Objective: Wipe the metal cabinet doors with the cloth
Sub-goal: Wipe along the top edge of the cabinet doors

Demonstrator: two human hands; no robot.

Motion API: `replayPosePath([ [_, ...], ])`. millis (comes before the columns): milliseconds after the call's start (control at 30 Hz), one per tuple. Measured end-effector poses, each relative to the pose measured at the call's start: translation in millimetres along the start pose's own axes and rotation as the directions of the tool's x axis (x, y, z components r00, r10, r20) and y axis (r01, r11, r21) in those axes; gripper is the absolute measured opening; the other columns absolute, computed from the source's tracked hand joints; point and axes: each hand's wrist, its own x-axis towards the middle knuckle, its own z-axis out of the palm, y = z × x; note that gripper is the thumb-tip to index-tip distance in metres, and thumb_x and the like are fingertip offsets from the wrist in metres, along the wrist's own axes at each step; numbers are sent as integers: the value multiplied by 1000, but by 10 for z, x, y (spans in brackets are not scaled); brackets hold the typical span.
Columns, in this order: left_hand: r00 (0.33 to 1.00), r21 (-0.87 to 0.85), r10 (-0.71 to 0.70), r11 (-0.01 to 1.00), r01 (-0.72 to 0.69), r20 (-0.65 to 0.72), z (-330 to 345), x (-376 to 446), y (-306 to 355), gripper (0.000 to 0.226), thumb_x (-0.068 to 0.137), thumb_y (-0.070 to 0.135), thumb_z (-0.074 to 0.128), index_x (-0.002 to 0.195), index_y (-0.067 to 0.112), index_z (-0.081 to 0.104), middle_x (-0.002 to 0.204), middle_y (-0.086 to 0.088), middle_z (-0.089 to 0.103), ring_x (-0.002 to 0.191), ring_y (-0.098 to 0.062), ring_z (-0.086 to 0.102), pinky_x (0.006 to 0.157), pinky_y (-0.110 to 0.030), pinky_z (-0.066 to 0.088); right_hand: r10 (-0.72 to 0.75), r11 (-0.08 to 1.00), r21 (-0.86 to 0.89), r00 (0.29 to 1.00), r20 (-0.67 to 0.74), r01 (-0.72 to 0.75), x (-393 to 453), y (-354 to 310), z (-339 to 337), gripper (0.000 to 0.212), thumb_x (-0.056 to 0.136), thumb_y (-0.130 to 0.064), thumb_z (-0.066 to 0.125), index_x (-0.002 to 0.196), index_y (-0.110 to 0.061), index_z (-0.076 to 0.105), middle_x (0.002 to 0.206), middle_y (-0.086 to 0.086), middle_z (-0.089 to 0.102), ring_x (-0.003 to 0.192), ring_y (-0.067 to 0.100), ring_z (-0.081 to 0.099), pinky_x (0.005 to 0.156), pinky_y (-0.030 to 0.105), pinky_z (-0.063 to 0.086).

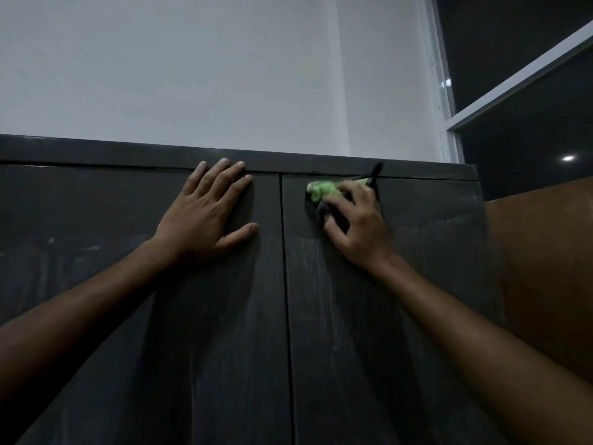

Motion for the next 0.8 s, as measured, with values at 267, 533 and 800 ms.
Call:
replayPosePath([
  [267,1000,6,-2,1000,1,22,-24,4,6,91,99,76,27,164,13,29,172,-13,24,163,-30,12,132,-53,7,527,842,5,819,-226,-540,352,505,-187,41,91,-36,50,122,-17,69,125,13,54,115,37,47,102,47,42],
  [533,999,18,-36,999,36,2,-35,30,79,91,96,74,33,160,10,36,169,-15,30,161,-33,18,130,-57,12,53,998,-26,999,0,-53,-430,763,-398,30,87,-36,58,108,-20,70,122,5,54,117,28,48,95,43,47],
  [800,999,-56,35,998,-36,-33,117,580,924,77,97,66,45,147,8,49,156,-16,46,149,-36,39,128,-52,22,95,995,-7,992,-78,-95,55,928,-273,33,90,-36,55,116,-22,71,128,11,55,118,34,48,102,45,43],
])
